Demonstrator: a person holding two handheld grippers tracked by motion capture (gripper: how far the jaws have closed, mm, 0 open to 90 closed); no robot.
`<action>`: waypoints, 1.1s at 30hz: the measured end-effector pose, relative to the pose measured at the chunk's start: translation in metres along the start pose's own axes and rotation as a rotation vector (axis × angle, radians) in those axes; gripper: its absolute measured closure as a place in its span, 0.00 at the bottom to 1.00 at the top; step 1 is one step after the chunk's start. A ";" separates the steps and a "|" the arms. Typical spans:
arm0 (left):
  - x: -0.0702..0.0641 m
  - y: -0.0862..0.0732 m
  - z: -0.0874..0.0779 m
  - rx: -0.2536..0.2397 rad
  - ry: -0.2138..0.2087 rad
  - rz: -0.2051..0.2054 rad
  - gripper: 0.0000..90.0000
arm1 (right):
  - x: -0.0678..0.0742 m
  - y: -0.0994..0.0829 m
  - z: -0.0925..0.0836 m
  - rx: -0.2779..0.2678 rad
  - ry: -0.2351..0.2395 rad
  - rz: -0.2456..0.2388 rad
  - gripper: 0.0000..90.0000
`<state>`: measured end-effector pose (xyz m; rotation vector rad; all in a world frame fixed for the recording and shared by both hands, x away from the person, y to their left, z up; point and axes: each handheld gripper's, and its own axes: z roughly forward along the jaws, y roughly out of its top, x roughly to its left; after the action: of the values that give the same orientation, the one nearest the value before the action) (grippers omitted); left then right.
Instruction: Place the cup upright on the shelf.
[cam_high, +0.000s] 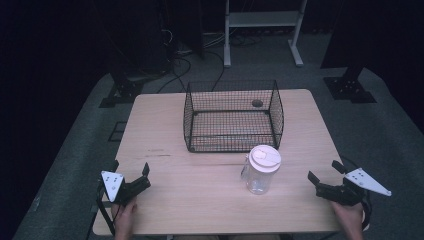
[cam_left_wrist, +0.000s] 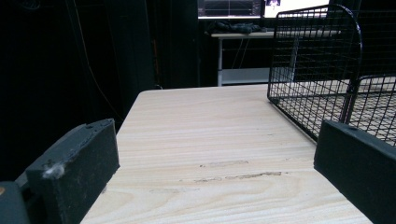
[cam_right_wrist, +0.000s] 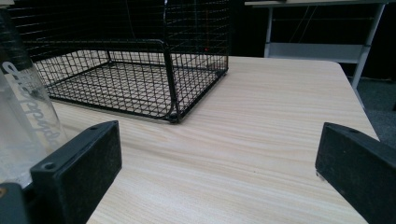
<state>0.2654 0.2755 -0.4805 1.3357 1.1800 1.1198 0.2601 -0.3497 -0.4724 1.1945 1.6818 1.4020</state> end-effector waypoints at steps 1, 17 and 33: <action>0.000 0.000 0.000 0.000 -0.001 0.000 0.00 | 0.000 0.000 0.000 0.000 0.000 -0.003 0.00; 0.000 0.000 0.000 -0.002 -0.004 0.001 0.00 | 0.015 0.008 0.001 -0.001 0.043 -0.040 0.00; -0.001 0.000 -0.001 -0.002 0.001 0.005 0.00 | 0.034 0.021 0.000 -0.004 0.112 -0.091 0.00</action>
<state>0.2648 0.2750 -0.4805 1.3375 1.1767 1.1243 0.2520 -0.3179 -0.4494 1.0407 1.7854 1.4385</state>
